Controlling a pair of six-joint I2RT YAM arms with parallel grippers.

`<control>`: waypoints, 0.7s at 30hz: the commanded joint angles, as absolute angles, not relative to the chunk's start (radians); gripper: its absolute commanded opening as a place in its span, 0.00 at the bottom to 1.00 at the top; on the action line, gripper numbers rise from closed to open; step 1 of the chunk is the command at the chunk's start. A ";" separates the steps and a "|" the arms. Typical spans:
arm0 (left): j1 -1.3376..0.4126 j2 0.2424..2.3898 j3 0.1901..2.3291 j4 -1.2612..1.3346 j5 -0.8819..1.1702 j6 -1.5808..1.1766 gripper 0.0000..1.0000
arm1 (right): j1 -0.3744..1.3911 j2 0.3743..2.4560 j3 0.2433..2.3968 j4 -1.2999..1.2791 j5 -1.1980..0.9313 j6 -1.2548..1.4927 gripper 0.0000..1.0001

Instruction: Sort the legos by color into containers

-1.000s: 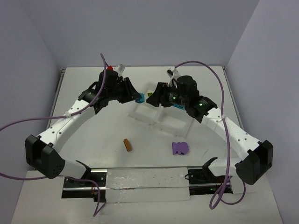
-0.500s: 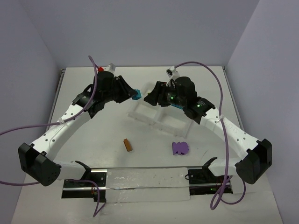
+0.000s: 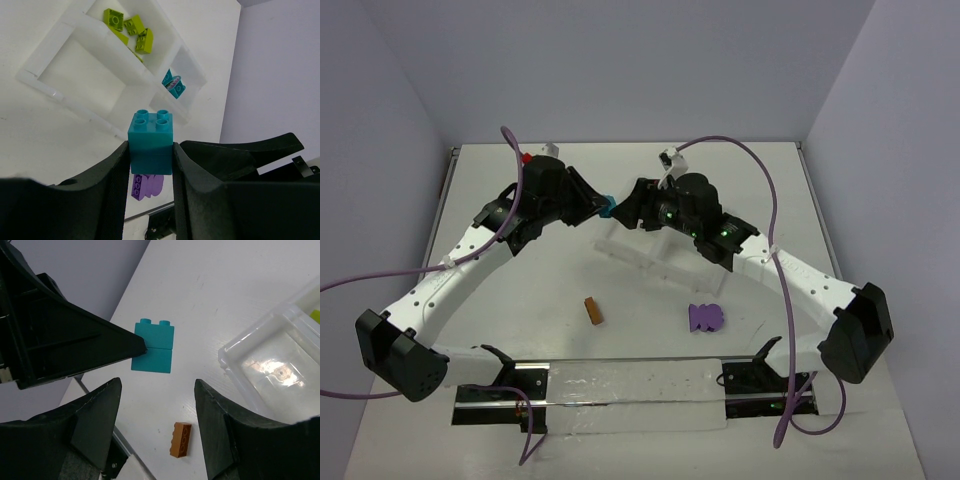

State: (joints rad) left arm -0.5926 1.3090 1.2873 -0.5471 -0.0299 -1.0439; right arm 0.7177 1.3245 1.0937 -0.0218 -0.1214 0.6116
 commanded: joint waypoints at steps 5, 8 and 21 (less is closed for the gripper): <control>-0.598 1.286 1.330 -0.551 -0.053 -1.053 0.00 | 0.746 1.374 1.146 0.054 -0.071 0.609 0.68; -0.598 1.287 1.331 -0.550 -0.051 -1.050 0.00 | 0.749 1.381 1.137 0.079 -0.070 0.616 0.68; -0.598 1.287 1.330 -0.541 -0.045 -1.048 0.00 | 0.753 1.422 1.112 0.175 -0.098 0.680 0.65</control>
State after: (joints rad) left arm -0.5930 1.3090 1.2873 -0.5507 -0.0418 -1.0466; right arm 0.7425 1.4222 1.1012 0.0710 -0.0982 0.6492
